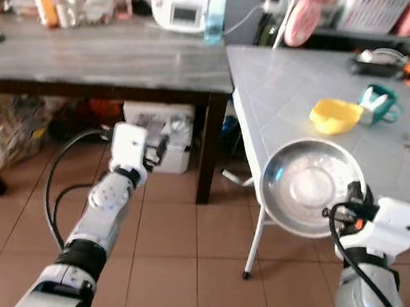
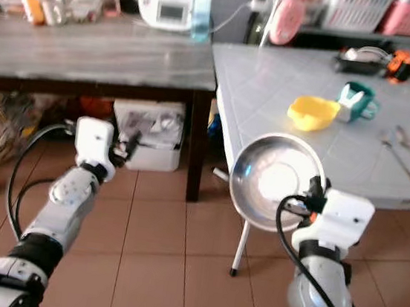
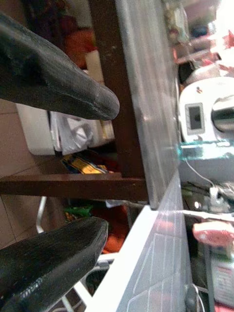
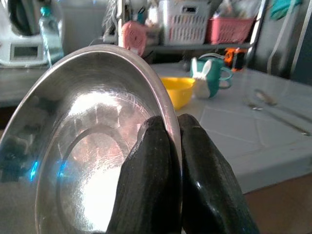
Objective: Setting the table
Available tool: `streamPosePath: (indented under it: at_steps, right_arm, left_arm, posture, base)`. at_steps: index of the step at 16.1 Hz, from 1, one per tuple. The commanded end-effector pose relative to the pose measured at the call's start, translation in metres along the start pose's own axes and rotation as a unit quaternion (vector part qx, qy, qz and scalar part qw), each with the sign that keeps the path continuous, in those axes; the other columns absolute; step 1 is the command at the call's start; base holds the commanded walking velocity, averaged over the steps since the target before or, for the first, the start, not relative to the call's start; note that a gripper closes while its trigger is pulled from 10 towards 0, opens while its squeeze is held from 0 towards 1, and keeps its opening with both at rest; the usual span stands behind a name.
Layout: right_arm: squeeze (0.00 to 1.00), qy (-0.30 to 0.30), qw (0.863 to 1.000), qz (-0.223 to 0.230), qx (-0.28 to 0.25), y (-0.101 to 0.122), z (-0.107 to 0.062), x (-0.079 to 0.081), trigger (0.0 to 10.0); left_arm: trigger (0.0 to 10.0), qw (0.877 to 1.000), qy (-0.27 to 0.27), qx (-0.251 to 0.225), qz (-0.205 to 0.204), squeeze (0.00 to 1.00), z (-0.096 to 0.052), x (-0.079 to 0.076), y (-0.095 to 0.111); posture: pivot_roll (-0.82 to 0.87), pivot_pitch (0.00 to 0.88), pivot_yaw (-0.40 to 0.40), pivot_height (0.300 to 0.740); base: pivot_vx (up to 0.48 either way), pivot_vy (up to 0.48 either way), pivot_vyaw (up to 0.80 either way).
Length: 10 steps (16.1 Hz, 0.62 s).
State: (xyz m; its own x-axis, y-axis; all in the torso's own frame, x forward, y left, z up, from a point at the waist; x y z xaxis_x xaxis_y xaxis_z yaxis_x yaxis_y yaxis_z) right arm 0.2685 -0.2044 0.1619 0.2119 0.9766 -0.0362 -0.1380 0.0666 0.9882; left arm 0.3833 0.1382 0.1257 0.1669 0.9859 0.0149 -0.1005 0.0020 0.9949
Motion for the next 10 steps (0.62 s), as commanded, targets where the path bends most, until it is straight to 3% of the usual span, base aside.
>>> streamPosePath:
  at_steps: [1,8,10]
  right_arm:
    - [0.00,0.008,1.000,0.006,-0.014,0.0064,0.0010,0.0051,10.0]
    - [0.00,0.009,1.000,0.004,-0.013,0.0060,0.0022,0.0042,10.0]
    - [0.00,0.009,1.000,0.002,-0.014,0.0062,0.0026,0.0041,10.0]
  left_arm:
    - [10.0,1.000,0.008,-0.002,0.009,0.00,-0.0002,0.0101,0.0026]
    - [10.0,1.000,0.009,0.002,0.009,0.00,0.0002,0.0079,0.0006]
    - [10.0,1.000,0.007,-0.005,0.012,0.00,-0.0001,0.0063,0.0016]
  posture:
    - [0.07,0.067,-0.019,0.740]
    - [0.07,0.065,-0.020,0.740]
    - [0.07,0.062,-0.021,0.740]
  base:
    - [0.000,0.476,0.00]
    - [0.000,0.461,0.00]
    - [0.000,0.000,0.00]
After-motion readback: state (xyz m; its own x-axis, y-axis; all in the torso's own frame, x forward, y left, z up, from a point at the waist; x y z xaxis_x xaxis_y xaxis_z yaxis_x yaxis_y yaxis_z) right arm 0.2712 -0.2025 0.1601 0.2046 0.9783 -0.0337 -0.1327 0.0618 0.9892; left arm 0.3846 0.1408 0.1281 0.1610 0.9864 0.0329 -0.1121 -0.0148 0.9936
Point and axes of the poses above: a point about 5 cm out from each wrist's last joint towards the gripper, its own z axis pointing out of the wrist towards the gripper, its own y axis along the axis of the wrist's last joint, x = y × z, the point moved 3 cm from there along z, pointing out of the wrist towards the gripper, and after that the axes turned 4 degrees about -z, right-handed, at the moved point
